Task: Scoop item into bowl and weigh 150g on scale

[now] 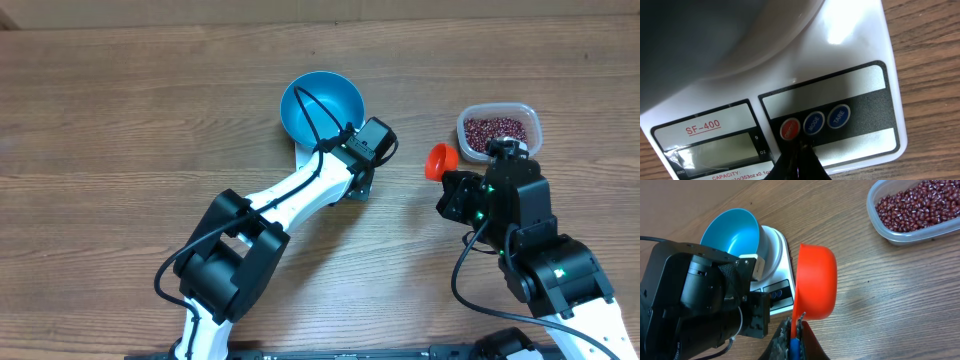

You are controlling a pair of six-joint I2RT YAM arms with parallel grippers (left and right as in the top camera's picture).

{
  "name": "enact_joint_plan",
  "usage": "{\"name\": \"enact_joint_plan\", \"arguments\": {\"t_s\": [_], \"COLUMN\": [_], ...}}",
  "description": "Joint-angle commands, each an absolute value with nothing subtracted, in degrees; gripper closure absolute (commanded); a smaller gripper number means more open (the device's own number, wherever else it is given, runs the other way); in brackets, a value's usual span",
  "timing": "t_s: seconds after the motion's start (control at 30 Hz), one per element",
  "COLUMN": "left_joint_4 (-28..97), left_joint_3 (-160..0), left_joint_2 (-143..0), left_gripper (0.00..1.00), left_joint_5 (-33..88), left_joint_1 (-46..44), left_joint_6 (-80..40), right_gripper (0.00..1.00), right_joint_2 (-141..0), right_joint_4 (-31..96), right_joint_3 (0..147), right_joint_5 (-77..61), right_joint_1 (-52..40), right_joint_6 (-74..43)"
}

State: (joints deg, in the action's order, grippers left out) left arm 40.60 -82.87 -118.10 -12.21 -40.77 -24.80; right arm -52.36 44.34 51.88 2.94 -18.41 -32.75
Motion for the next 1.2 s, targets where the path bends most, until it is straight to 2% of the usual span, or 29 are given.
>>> {"name": "enact_joint_plan", "arguments": {"t_s": [0.0,0.23,0.73,1.0,1.17], "left_joint_4": [41.34,42.26,47.68,43.97,41.08], "left_joint_3": [-82.50,-82.50,-82.50,-82.50,-82.50], "left_joint_2": [-118.34,-114.87,-98.08,-95.15,-96.12], "left_gripper": [0.96,0.96,0.96,0.96,0.96], "left_joint_5": [-12.38,-12.38,-12.67,-28.03,-28.49], "left_joint_1": [-40.91,-41.71,-42.78,-42.30,-41.36], "left_joint_6": [-23.51,-22.57,-20.49,-21.39,-21.74], "right_gripper": [0.96,0.96,0.96,0.96,0.96], "right_joint_2": [-52.14,-52.14,-52.14,-52.14,-52.14], "right_joint_4": [43.81,43.79,43.81,43.75,43.75], "right_joint_3": [54.13,54.13,54.13,54.13,54.13], "right_joint_5": [2.90,2.90,2.90,2.87,2.90], "right_joint_1": [-18.28,-18.28,-18.28,-18.28,-18.28], "right_joint_6": [-32.75,-32.75,-32.75,-32.77,-32.75]}}
